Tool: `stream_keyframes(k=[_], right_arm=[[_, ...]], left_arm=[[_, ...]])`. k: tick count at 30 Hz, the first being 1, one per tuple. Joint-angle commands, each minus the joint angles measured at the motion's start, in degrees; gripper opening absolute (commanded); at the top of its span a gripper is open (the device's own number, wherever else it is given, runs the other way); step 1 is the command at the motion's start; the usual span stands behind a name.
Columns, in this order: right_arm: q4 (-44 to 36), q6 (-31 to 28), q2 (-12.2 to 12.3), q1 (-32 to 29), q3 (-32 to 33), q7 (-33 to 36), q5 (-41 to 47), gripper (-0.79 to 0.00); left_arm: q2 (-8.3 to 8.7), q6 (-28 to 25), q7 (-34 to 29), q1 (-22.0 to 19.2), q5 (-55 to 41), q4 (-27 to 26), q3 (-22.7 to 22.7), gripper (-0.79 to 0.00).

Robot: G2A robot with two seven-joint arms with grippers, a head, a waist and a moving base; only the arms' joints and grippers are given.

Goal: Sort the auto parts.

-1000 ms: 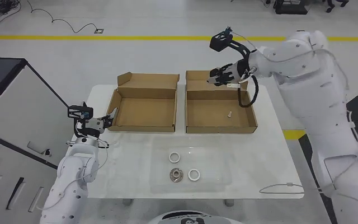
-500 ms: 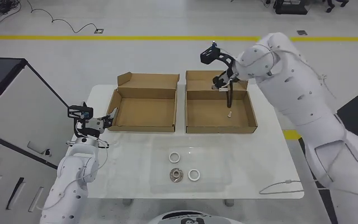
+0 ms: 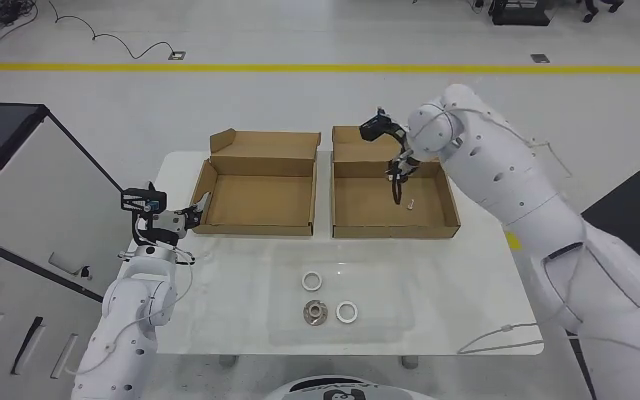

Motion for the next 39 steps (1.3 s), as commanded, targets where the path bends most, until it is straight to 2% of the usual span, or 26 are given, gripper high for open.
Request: stream_keyframes(k=[1,25,39], right_arm=[[1.3,0.1,-0.4,0.1,-0.8,0.0,-0.3,-0.785],[14.2,0.0,-7.0,0.3,-10.1,0.9,-4.8,-0.785],[20.6,-0.9,-8.8,-0.4,-8.8,-7.4,-3.7,-0.785]], left_arm=[[0.00,0.0,0.0,0.0,0.0,0.0,0.0,0.000],[0.00,0.0,0.0,0.0,0.0,0.0,0.0,0.000],[0.00,0.0,0.0,0.0,0.0,0.0,0.0,0.000]])
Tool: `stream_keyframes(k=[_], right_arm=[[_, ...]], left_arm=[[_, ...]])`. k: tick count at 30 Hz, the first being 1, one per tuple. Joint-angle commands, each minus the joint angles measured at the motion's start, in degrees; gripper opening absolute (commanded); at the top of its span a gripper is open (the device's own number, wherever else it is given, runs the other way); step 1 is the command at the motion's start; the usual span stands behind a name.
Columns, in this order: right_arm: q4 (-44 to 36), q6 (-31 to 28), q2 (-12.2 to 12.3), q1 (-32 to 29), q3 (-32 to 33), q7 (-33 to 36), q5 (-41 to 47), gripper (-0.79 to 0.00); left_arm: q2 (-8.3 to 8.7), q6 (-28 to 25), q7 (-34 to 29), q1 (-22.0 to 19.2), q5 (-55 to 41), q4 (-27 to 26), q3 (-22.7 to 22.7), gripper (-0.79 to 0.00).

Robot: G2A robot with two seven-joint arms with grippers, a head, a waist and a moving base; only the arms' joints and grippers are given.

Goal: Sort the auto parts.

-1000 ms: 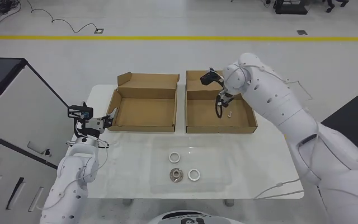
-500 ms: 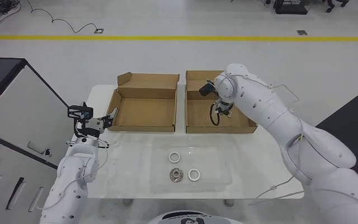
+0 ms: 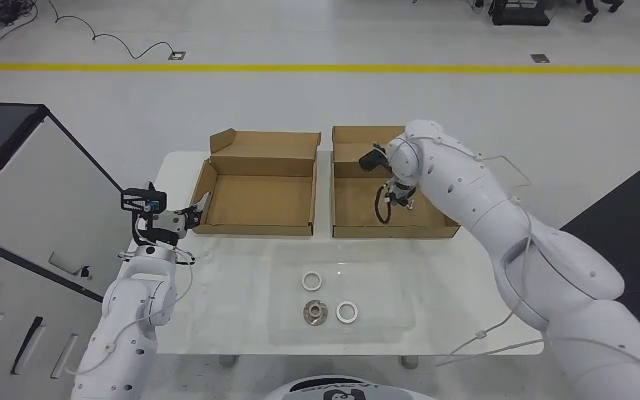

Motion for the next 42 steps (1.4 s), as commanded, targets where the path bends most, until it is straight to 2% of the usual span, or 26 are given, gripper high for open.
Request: stream_keyframes(k=[1,30,32,35,38,42], right_arm=[[0.5,-0.2,-0.2,0.0,0.3,-0.3,0.5,-0.785],[6.2,-1.6,-3.5,-1.1,0.4,-2.0,-0.3,-0.785],[6.4,-1.7,-3.6,-1.2,0.5,-2.0,-0.3,-0.739],[6.7,-1.7,-3.8,-1.3,0.7,-2.2,-0.4,-0.560],[6.9,-1.7,-3.9,-1.3,0.9,-2.2,-0.6,-0.428],[6.9,-1.6,-3.8,-1.4,1.6,-3.0,-0.7,-0.332]], left_arm=[[0.00,0.0,0.0,0.0,0.0,0.0,0.0,0.000],[0.00,0.0,0.0,0.0,0.0,0.0,0.0,0.000],[0.00,0.0,0.0,0.0,0.0,0.0,0.0,0.000],[0.00,0.0,0.0,0.0,0.0,0.0,0.0,0.000],[0.00,0.0,0.0,0.0,0.0,0.0,0.0,0.000],[0.00,0.0,0.0,0.0,0.0,0.0,0.0,0.000]])
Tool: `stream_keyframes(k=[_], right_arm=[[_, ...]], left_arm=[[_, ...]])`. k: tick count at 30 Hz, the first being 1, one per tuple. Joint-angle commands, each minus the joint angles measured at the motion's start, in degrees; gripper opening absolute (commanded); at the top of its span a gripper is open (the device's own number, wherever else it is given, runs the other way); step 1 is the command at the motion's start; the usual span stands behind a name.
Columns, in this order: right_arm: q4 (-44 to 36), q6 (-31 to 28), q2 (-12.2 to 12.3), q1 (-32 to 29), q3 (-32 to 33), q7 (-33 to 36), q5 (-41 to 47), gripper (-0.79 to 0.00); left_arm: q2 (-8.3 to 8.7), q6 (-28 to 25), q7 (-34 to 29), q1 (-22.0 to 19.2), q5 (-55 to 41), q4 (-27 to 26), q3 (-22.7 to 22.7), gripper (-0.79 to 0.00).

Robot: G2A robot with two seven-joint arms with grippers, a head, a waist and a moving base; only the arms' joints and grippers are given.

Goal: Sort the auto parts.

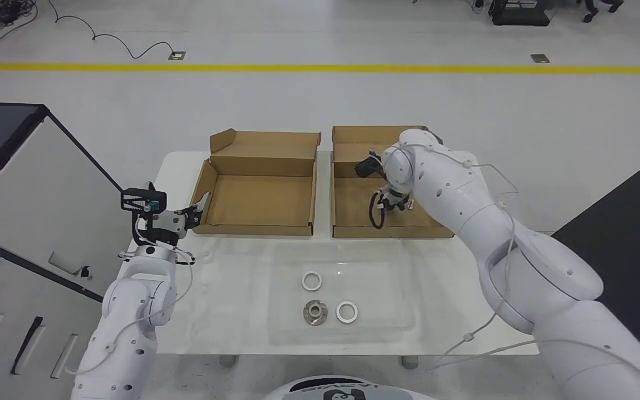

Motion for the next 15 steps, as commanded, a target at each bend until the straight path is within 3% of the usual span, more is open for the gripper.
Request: stream_keyframes(k=[1,3,4,15], right_arm=[[-0.1,0.0,0.1,0.0,0.3,-0.2,-0.1,-0.302],[-0.5,0.1,0.2,-0.1,0.8,-0.7,-0.1,-0.148],[-0.7,0.3,0.3,-0.1,1.2,-0.9,0.1,-0.022],[-12.3,5.0,4.2,-1.4,9.0,-3.3,0.6,0.000]], left_arm=[[0.00,0.0,0.0,0.0,0.0,0.0,0.0,0.000],[0.00,0.0,0.0,0.0,0.0,0.0,0.0,0.000],[0.00,0.0,0.0,0.0,0.0,0.0,0.0,0.000],[0.00,0.0,0.0,0.0,0.0,0.0,0.0,0.000]])
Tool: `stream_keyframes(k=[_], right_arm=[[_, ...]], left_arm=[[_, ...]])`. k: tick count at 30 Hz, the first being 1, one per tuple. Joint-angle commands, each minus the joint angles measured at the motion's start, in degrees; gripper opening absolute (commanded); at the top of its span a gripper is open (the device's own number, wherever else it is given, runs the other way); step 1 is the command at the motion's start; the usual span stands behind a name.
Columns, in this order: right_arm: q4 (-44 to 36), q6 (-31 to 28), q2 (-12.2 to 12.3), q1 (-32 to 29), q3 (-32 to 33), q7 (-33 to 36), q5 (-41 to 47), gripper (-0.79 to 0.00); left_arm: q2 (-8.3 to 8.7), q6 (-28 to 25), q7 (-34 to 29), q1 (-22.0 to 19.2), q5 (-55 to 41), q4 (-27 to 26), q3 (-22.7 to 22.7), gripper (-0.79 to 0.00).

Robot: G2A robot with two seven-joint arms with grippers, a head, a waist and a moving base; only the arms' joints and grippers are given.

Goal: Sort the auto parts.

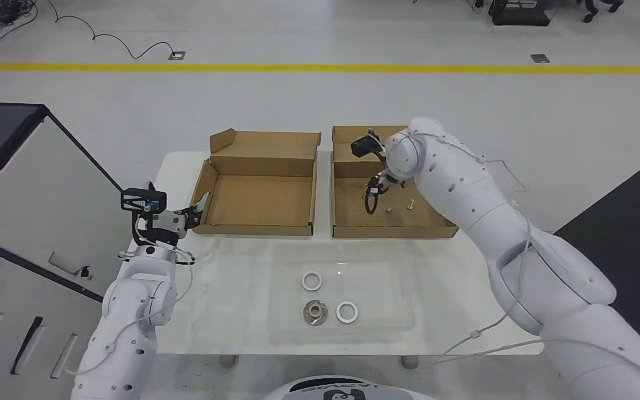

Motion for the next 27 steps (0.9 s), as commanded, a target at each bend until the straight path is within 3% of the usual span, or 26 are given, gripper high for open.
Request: stream_keyframes(k=[1,7,13,17,27], right_arm=[[-3.3,0.9,1.2,-0.7,2.3,-0.2,0.0,0.000],[-17.6,3.4,5.7,-5.6,12.6,0.8,0.8,0.000],[-32.8,4.6,9.5,-15.4,24.1,2.0,3.7,0.000],[-38.8,0.9,10.7,-19.3,30.4,1.3,11.4,0.000],[-47.6,0.0,13.2,-27.0,45.1,7.8,31.8,0.000]], left_arm=[[0.00,0.0,0.0,0.0,0.0,0.0,0.0,0.000],[0.00,0.0,0.0,0.0,0.0,0.0,0.0,0.000],[0.00,0.0,0.0,0.0,0.0,0.0,0.0,0.000],[0.00,0.0,0.0,0.0,0.0,0.0,0.0,0.000],[0.00,0.0,0.0,0.0,0.0,0.0,0.0,0.000]])
